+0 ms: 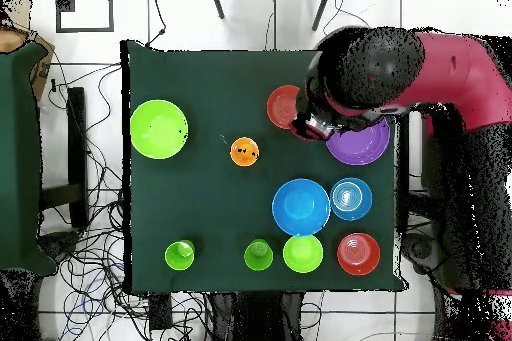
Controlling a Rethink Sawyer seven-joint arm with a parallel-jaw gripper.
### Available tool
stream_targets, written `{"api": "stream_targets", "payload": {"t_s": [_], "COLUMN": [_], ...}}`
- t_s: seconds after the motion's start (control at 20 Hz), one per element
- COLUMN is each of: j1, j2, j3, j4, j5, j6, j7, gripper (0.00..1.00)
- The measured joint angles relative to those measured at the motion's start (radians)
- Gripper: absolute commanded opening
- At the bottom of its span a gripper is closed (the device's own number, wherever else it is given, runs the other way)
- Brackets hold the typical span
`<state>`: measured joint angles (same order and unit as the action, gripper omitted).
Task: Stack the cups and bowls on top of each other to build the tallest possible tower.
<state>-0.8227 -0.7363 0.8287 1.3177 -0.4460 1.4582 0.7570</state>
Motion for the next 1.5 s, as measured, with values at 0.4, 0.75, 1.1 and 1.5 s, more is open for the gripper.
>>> {"api": "stream_targets", "payload": {"t_s": [0.4, 0.75, 1.1, 1.5], "j1": [-0.003, -0.003, -0.005, -0.019], "j2": [0.011, 0.05, 0.108, 0.194], "j3": [-0.001, -0.003, -0.006, -0.008], "j4": [0.047, 0.075, 0.104, 0.142], "j5": [-0.04, -0.086, -0.127, -0.173], "j6": [-0.091, -0.16, -0.24, -0.327], "j7": [0.0, 0.0, 0.0, 0.0], "gripper": [1.0, 1.0, 1.0, 1.0]}}
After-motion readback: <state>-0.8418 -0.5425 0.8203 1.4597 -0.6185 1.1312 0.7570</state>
